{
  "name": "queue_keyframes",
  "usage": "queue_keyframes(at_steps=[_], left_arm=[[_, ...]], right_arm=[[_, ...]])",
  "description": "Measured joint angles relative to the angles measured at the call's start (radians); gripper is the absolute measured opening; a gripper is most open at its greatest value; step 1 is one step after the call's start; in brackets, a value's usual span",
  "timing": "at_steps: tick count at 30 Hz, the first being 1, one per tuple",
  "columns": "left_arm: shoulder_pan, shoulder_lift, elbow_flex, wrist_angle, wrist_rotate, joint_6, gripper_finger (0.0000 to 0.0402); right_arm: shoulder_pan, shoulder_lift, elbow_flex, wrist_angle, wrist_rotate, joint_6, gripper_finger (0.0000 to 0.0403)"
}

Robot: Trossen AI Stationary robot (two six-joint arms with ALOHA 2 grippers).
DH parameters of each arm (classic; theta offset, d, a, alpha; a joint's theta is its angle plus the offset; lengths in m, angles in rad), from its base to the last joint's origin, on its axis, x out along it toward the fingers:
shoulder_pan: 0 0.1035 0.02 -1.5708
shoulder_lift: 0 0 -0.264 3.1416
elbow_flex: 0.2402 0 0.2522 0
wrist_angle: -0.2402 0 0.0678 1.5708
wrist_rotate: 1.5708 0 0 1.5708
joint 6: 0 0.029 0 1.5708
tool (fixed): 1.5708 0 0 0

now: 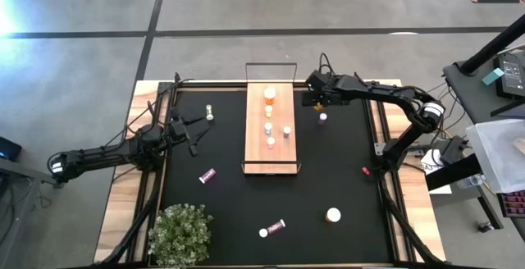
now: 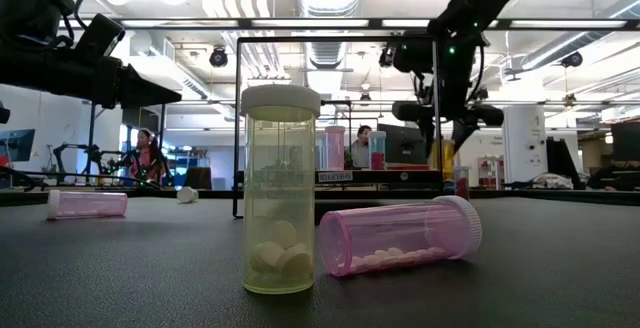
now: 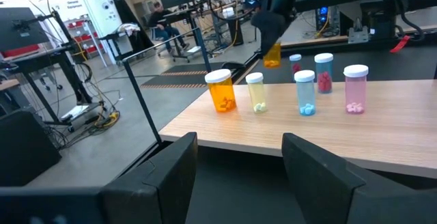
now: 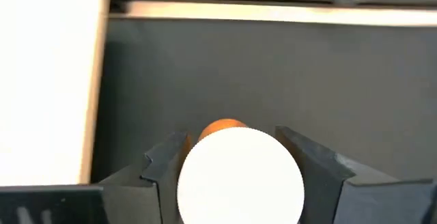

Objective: Pick and place medicine bottles onto shelf by color
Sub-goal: Put the top orange medicine bottle on the shelf aligned with the other orange medicine bottle

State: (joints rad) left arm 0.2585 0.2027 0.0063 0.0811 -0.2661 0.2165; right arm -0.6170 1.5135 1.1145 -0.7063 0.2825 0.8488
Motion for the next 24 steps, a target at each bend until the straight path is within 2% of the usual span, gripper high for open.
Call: queue_keyframes(at_steps=[8,17,24], left_arm=[[0.0,0.0,0.0,0.0,0.0,0.0,0.0199],[0.0,0.0,0.0,0.0,0.0,0.0,0.0199],[0.0,0.0,0.0,0.0,0.0,0.0,0.0199]], right_arm=[[0.007,0.0,0.015,0.123,-0.107,-0.223,0.0186],[0.054,0.0,0.014,0.214,-0.109,-0.343,0.0198],[0.11,0.0,0.014,0.264,-0.108,-0.45,0.0185]])
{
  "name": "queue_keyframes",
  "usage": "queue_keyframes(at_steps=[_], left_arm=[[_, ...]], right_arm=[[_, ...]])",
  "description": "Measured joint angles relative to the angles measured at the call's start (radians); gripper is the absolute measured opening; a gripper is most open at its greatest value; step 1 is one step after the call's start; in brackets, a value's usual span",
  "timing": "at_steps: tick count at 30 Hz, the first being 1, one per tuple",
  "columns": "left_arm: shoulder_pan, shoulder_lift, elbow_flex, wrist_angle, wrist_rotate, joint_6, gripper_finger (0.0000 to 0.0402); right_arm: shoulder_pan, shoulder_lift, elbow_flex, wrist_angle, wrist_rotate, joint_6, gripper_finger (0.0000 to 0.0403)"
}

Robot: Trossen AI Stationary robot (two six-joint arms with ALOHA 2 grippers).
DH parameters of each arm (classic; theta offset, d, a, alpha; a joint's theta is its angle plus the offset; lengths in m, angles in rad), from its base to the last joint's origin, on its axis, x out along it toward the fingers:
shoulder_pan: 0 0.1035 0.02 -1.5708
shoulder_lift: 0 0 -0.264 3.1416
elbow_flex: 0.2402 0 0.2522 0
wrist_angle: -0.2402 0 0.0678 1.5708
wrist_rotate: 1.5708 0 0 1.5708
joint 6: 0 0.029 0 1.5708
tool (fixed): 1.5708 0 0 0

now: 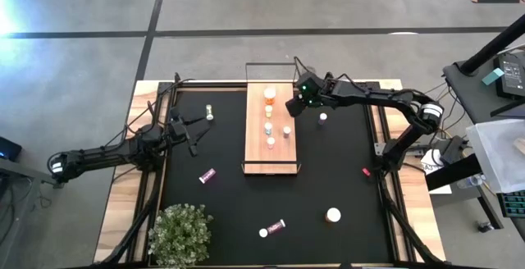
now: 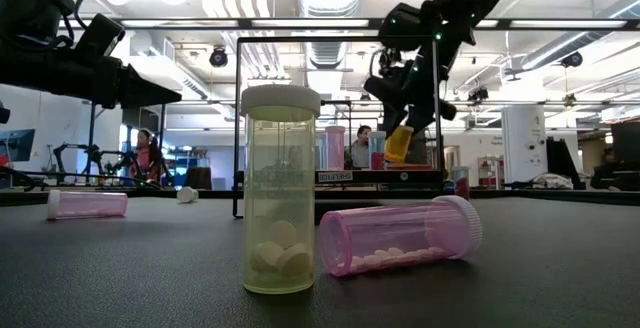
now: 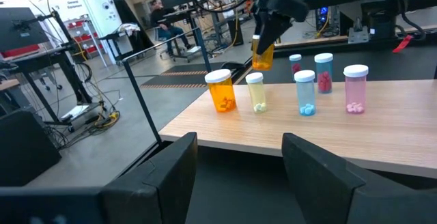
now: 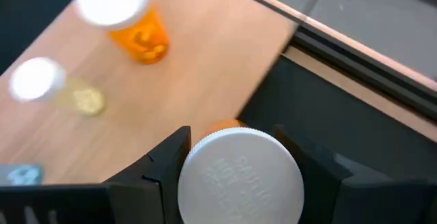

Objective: Pick and place medicine bottles onto shelf by color
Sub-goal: Put the top orange medicine bottle on the shelf aligned with the other orange medicine bottle

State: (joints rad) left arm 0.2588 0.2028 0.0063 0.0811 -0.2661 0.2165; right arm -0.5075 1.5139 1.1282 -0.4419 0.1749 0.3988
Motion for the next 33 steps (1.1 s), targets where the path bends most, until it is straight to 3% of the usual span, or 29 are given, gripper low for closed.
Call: queue_keyframes(at_steps=[18,33], left_arm=[[0.0,0.0,0.0,0.0,0.0,0.0,0.0199],[0.0,0.0,0.0,0.0,0.0,0.0,0.0199]], right_arm=[[0.052,0.001,0.0,0.037,-0.047,-0.246,0.0193],[0.044,0.091,0.059,0.075,-0.077,-0.392,0.0193]])
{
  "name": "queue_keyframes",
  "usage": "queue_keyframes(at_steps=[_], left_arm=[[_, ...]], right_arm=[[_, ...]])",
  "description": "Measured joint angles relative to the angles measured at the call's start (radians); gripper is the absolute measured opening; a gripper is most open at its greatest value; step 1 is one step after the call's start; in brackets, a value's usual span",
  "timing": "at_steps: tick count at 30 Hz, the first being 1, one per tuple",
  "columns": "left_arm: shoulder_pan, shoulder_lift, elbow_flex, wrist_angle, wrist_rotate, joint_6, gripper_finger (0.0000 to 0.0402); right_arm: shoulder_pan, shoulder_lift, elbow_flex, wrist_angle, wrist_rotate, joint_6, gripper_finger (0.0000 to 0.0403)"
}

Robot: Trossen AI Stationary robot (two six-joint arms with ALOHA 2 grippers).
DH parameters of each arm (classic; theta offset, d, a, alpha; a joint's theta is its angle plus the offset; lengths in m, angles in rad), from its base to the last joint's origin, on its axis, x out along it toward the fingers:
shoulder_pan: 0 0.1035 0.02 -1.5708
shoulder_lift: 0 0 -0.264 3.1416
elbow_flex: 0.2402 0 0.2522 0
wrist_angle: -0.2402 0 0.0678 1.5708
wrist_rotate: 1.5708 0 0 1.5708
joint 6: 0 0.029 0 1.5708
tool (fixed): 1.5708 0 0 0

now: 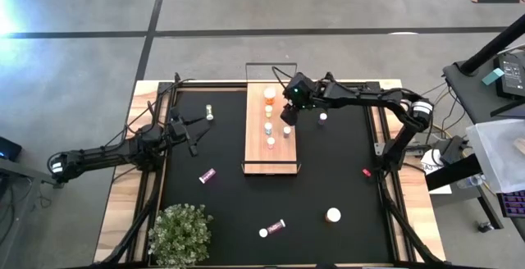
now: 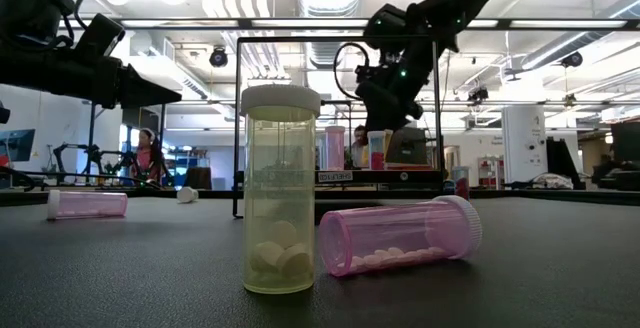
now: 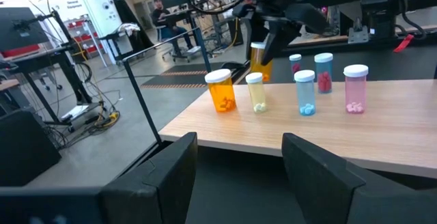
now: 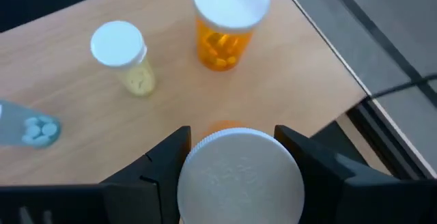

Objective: Pick and place medicine bottles onto shelf by color
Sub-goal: Put the top orange medicine bottle on the shelf aligned with the other orange medicine bottle

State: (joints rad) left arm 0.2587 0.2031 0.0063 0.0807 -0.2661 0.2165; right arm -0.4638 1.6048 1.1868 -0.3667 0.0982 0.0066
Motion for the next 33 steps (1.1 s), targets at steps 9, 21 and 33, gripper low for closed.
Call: queue_keyframes(at_steps=[9,21,33], left_arm=[[0.0,-0.001,0.0,0.0,0.0,0.0,0.0199],[0.0,-0.001,0.0,0.0,0.0,0.0,0.0199],[0.0,0.002,0.0,0.0,0.0,0.0,0.0199]], right_arm=[[-0.007,0.066,0.058,-0.021,-0.005,-0.072,0.0195],[-0.026,0.136,0.149,-0.098,-0.01,-0.101,0.0196],[-0.045,0.146,0.168,-0.107,-0.013,-0.125,0.0198]])
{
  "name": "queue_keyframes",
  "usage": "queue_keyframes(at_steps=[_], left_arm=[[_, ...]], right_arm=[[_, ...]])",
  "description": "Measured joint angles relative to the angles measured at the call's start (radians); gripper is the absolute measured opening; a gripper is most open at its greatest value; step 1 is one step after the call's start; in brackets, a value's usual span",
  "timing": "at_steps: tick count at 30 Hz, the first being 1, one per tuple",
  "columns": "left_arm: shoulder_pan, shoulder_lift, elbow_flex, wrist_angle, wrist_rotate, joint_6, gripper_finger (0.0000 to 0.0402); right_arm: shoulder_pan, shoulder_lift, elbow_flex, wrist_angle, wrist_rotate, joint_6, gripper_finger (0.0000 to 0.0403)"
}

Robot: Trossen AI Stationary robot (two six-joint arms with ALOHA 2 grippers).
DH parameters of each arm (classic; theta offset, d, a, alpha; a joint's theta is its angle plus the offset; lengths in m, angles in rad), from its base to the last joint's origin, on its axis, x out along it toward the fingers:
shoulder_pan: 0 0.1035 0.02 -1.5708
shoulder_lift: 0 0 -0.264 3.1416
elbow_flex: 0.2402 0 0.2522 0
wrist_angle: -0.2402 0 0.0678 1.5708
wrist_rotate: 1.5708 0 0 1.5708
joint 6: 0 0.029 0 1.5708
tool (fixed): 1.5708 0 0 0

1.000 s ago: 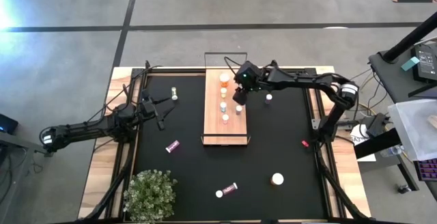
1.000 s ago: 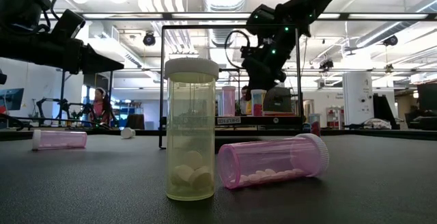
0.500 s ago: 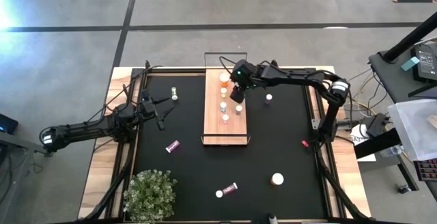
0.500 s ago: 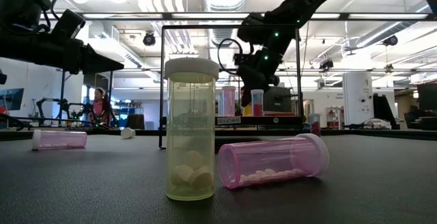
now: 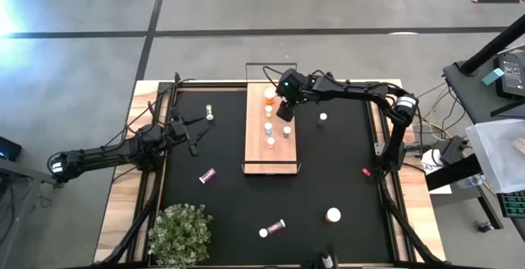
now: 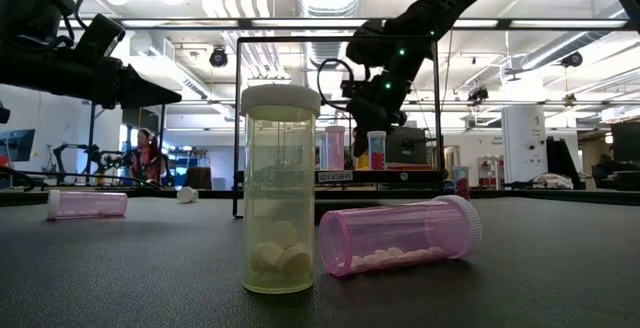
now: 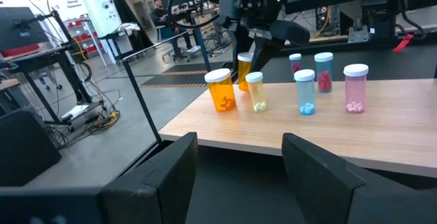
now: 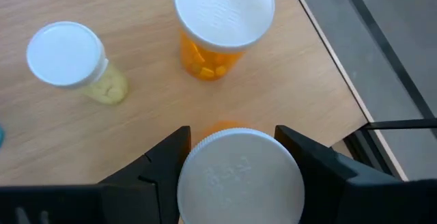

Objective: Pick and place medicine bottles onto shelf by color
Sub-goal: Put the top orange medicine bottle on the shelf aligned with the other orange medicine bottle

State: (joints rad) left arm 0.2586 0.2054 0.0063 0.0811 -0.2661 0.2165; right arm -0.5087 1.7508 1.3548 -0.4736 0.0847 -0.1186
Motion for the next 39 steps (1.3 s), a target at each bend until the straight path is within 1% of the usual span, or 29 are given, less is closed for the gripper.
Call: queue_keyframes(at_steps=[9,24,32,39], left_arm=[[0.0,0.0,0.0,0.0,0.0,0.0,0.0199],[0.0,0.0,0.0,0.0,0.0,0.0,0.0199],[0.0,0.0,0.0,0.0,0.0,0.0,0.0199],[0.0,0.0,0.0,0.0,0.0,0.0,0.0199]], right_arm=[[-0.006,0.0,0.0,0.0,-0.014,-0.039,0.0222],[-0.022,0.0,0.0,0.053,-0.014,-0.062,0.028],[-0.023,0.0,0.0,0.067,-0.007,-0.075,0.0294],[-0.022,-0.029,-0.002,0.061,-0.006,-0.055,0.0296]])
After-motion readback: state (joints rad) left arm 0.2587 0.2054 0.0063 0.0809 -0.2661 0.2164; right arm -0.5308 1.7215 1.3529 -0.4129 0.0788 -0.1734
